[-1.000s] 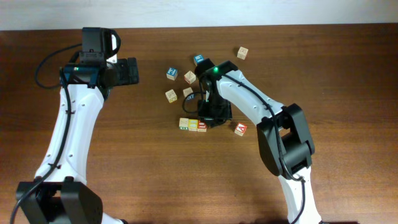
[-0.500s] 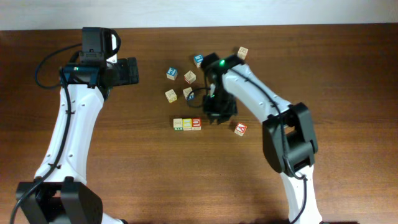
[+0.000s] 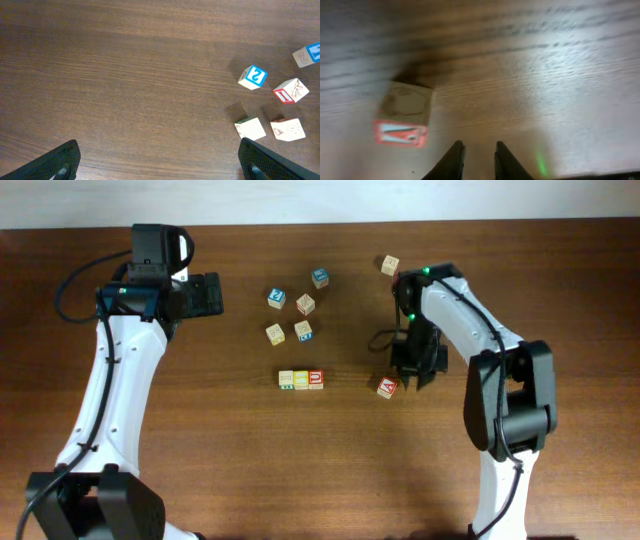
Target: Rotate 4 blocks
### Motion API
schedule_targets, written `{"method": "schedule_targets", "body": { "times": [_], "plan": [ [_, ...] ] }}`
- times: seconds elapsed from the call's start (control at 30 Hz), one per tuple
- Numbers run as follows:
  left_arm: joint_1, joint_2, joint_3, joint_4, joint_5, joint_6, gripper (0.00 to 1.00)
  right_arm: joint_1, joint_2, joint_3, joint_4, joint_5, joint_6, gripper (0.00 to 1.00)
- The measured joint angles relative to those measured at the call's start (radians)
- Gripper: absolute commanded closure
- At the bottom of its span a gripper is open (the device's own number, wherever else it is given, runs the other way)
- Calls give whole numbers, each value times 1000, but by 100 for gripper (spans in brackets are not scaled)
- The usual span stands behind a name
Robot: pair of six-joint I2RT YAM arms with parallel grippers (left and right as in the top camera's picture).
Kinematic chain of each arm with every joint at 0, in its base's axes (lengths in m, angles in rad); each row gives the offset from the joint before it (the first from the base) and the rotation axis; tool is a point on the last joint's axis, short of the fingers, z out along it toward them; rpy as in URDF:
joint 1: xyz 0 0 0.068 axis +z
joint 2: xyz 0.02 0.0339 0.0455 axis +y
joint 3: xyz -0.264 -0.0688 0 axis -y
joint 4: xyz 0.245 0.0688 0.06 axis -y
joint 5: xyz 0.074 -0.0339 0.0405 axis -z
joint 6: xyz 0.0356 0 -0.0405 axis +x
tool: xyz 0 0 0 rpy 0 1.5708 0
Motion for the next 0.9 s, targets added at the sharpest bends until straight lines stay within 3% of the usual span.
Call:
{"method": "schedule_targets", "body": {
  "times": [0.17, 0.4, 0.67, 0.9],
  "plan": [
    [0, 0, 0, 6, 0, 0, 1, 8, -5, -158, 179, -109, -11, 83],
    [0, 0, 0, 7, 0, 0, 1, 63, -25, -158, 323, -181, -32, 83],
    [0, 0, 0, 19, 0, 0, 1, 98, -18, -101, 346, -206, -64, 82],
    [0, 0, 0, 22, 0, 0, 1, 238, -18, -58, 353, -212, 13, 83]
  ]
}}
